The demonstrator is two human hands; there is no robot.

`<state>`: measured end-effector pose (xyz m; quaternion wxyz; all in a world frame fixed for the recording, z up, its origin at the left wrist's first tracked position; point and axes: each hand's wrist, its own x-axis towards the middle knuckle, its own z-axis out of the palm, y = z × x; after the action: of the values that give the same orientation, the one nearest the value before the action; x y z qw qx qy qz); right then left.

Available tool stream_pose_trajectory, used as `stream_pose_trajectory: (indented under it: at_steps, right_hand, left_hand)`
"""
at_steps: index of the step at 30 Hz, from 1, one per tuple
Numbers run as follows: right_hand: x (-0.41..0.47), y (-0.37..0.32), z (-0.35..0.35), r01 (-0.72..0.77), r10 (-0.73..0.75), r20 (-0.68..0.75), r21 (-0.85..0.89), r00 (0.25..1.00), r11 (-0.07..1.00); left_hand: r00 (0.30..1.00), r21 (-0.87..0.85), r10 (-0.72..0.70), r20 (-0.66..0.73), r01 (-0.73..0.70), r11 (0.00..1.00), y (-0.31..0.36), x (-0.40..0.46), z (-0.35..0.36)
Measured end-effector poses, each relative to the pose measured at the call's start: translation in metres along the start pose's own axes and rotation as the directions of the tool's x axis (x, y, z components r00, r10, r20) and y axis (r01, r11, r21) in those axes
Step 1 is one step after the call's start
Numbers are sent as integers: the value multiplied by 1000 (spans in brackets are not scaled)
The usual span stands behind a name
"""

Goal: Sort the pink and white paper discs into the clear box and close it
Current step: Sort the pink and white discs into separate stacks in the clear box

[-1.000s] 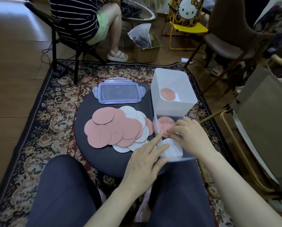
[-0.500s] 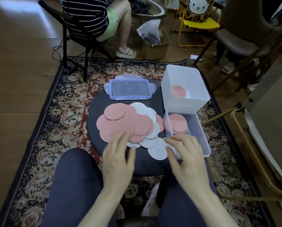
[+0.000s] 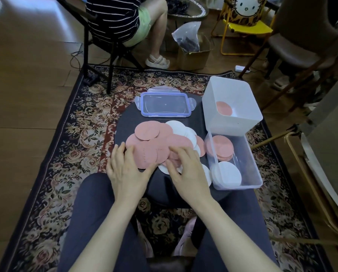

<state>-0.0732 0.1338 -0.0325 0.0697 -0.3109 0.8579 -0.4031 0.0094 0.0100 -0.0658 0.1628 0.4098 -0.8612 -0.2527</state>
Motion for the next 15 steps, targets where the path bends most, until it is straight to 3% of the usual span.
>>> stream_pose_trajectory:
  at_steps: [5, 10, 15]
  right_hand:
    - [21, -5, 10, -27, 27, -3, -70, 1000, 997]
    - [29, -6, 14, -28, 41, 47, -254, 998, 967]
    - [28, -6, 16, -85, 85, -7, -130, 996, 988]
  left_hand:
    - [999, -25, 19, -39, -20, 999, -5, -1, -2]
    - [996, -20, 48, -74, -49, 999, -8, -4, -3]
    - [993, 8, 77, -89, -76, 997, -10, -6, -3]
